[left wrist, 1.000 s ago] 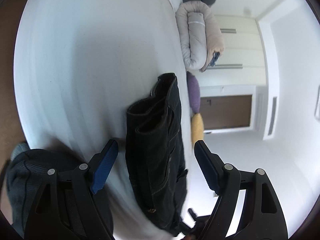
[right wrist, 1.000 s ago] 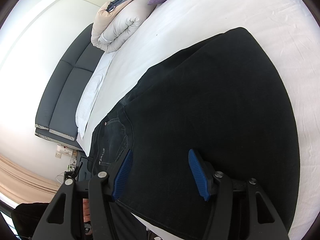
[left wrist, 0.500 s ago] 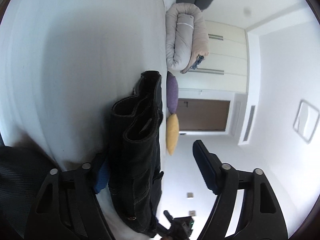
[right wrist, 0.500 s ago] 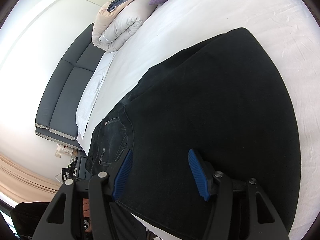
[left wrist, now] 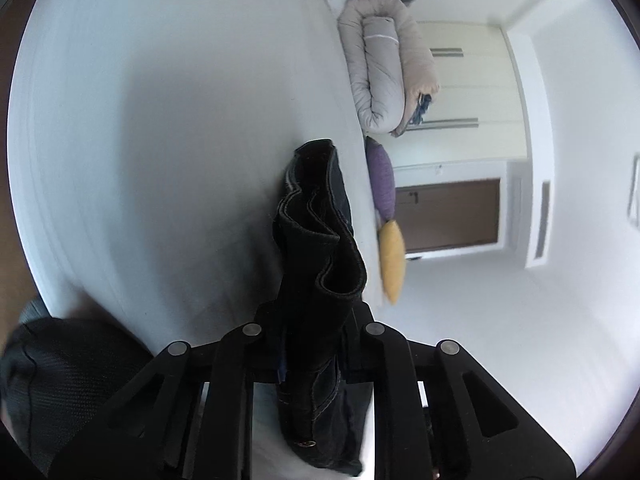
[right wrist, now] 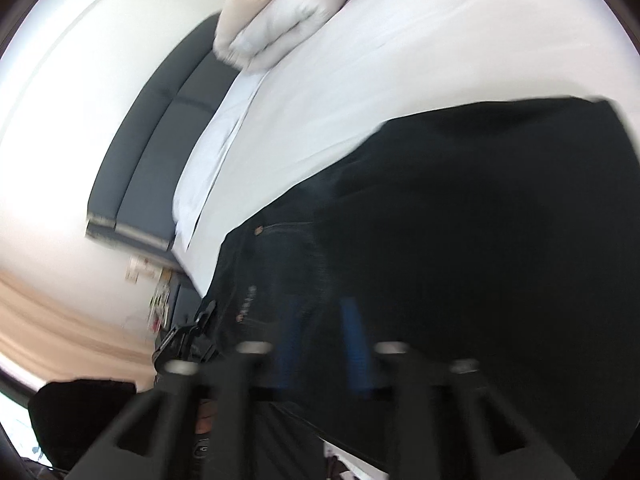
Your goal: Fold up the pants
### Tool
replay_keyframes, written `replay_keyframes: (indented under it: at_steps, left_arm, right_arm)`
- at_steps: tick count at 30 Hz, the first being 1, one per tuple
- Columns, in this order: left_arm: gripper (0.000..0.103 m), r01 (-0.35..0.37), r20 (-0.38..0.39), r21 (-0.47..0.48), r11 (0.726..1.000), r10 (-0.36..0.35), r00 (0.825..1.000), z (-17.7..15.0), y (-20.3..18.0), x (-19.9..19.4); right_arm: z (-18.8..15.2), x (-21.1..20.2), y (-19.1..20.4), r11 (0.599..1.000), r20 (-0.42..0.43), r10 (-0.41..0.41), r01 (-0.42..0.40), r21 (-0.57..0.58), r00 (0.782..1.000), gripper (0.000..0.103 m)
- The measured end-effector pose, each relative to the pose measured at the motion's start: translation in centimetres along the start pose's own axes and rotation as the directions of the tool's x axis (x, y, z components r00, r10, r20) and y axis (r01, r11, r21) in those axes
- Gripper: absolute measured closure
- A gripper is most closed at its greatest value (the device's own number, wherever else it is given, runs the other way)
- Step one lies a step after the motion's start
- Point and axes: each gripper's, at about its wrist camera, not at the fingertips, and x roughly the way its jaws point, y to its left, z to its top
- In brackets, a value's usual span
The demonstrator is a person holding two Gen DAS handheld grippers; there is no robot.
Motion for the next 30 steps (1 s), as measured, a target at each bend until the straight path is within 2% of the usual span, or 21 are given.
replay_keyframes:
  at_steps: [3,6,7,10,15,17,20,22,23,24,25,26,27,28,29,30]
  left_arm:
    - [0.088,-0.046,0.004,0.091,0.995,0.046,0.999,-0.2,-2.1,0.0]
    - [0.088,-0.074,0.009,0.176,0.982,0.074,0.997,-0.5,-4.1,-0.1]
    - [0.088,-0.079,0.009,0.196,0.977,0.079,0.997,-0.6,-4.7,-0.2]
    - [0.088,-0.084,0.011,0.258,0.962,0.084,0.996,-1.0,-6.6,-0.2]
    - [0.088,-0.094,0.018,0.369,0.925,0.094,0.995,-1.7,-10.7,0.8]
    - [0.088,-0.091,0.017,0.417,0.904,0.092,0.996,-2.3,-12.8,1.4]
    - [0.088,-0.087,0.007,0.508,0.857,0.097,0.995,-3.6,-16.3,2.5]
    - [0.088,-0.090,0.000,0.585,0.806,0.111,0.994,-5.2,-19.1,3.4]
    - [0.088,-0.090,-0.004,0.607,0.790,0.116,0.993,-5.7,-20.4,4.0]
    - [0.088,-0.086,-0.012,0.639,0.764,0.122,0.992,-6.5,-21.6,4.7]
    - [0.088,-0.082,-0.018,0.682,0.727,0.129,0.991,-7.7,-23.1,5.5]
    - [0.088,-0.077,-0.026,0.716,0.694,0.137,0.990,-8.8,-24.2,6.3]
    - [0.088,-0.071,-0.037,0.752,0.656,0.148,0.988,-10.1,-25.3,7.2]
    - [0.088,-0.056,-0.055,0.792,0.608,0.163,0.985,-11.9,-26.7,8.5]
    - [0.088,-0.047,-0.067,0.813,0.580,0.174,0.982,-13.2,-27.3,9.5]
    - [0.088,-0.036,-0.083,0.842,0.539,0.196,0.977,-14.9,-28.0,10.8]
  right_arm:
    - [1.5,3.1,1.2,1.000,-0.070,-0.001,0.000,-0.014,0.998,0.097]
    - [2.6,6.1,0.9,0.999,-0.132,-0.036,0.038,0.015,0.991,0.097]
    - [2.9,7.0,0.3,0.997,-0.147,-0.069,0.074,0.032,0.987,0.097]
    - [3.2,8.5,-1.2,0.989,-0.174,-0.110,0.125,0.079,0.979,0.103]
    - [3.2,9.3,-1.6,0.985,-0.185,-0.125,0.144,0.092,0.975,0.103]
    - [3.1,9.7,-1.6,0.985,-0.173,-0.136,0.151,0.080,0.976,0.103]
    - [2.8,10.0,-1.8,0.988,-0.142,-0.120,0.132,0.078,0.983,0.103]
    - [2.8,9.7,-1.6,0.994,-0.116,-0.085,0.092,0.058,0.990,0.103]
    - [2.7,9.3,-1.5,0.997,-0.111,-0.054,0.060,0.052,0.992,0.103]
    - [2.7,8.7,-1.5,0.998,-0.107,-0.026,0.033,0.062,0.994,0.100]
    - [2.8,7.7,-1.4,0.997,-0.090,0.015,-0.008,0.079,0.996,0.079]
    - [2.8,6.1,-1.5,0.993,-0.047,0.066,-0.062,0.098,0.997,0.046]
    - [2.8,4.3,-1.8,0.986,0.013,0.119,-0.120,0.117,0.993,0.034]
    - [2.9,2.4,-2.4,0.976,0.076,0.162,-0.171,0.132,0.984,0.023]
    - [2.9,0.4,-3.2,0.964,0.130,0.203,-0.221,0.149,0.971,0.021]
    - [2.9,-0.9,-4.1,0.953,0.147,0.231,-0.255,0.166,0.962,0.021]
